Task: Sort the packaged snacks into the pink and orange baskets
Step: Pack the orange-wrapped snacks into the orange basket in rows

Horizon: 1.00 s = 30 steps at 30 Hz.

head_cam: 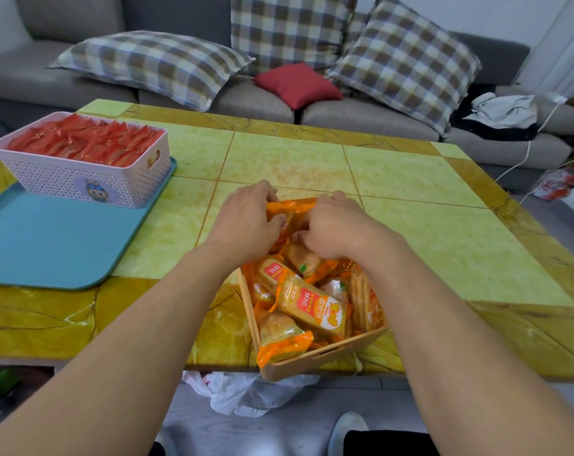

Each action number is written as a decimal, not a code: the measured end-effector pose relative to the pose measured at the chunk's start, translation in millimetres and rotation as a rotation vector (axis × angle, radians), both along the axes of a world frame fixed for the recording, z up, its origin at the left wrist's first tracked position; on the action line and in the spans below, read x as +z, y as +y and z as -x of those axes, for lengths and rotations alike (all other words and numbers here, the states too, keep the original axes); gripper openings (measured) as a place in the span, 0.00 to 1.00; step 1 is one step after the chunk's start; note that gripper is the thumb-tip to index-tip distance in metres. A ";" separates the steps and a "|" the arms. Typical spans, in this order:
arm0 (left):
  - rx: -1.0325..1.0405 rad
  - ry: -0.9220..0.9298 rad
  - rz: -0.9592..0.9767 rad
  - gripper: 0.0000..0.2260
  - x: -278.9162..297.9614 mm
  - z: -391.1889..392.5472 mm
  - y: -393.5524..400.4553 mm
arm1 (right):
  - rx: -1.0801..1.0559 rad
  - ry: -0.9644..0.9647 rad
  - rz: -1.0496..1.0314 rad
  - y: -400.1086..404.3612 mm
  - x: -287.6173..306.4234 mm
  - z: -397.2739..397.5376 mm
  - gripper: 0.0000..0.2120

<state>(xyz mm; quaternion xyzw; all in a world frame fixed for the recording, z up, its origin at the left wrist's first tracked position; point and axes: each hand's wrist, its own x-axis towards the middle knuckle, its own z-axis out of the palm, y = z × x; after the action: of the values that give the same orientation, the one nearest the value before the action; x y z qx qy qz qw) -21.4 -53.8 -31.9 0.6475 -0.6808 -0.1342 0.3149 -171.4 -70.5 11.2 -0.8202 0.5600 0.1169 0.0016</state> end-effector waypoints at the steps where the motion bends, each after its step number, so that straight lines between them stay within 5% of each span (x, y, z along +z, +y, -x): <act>1: 0.006 -0.007 -0.029 0.09 -0.2 -0.4 0.0 | -0.006 0.024 -0.052 1.2 0.2 -2.0 0.21; 13: -0.046 0.133 -0.129 0.20 0.6 -9.7 1.8 | -0.030 0.102 -0.214 9.4 0.8 -16.7 0.20; 24: 0.015 -0.022 -0.068 0.23 -9.7 -8.9 -5.6 | -0.032 0.212 -0.275 10.5 2.2 -25.2 0.21; 30: 0.036 -0.095 -0.088 0.24 -7.0 -3.8 -3.6 | -0.008 -0.148 -0.158 6.2 9.3 -7.1 0.11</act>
<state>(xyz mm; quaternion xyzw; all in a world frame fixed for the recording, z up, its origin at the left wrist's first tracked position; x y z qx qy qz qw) -17.6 -57.4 -39.0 0.6787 -0.6764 -0.1276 0.2559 -164.4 -64.3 20.4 -0.8217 0.5505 0.1001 0.1081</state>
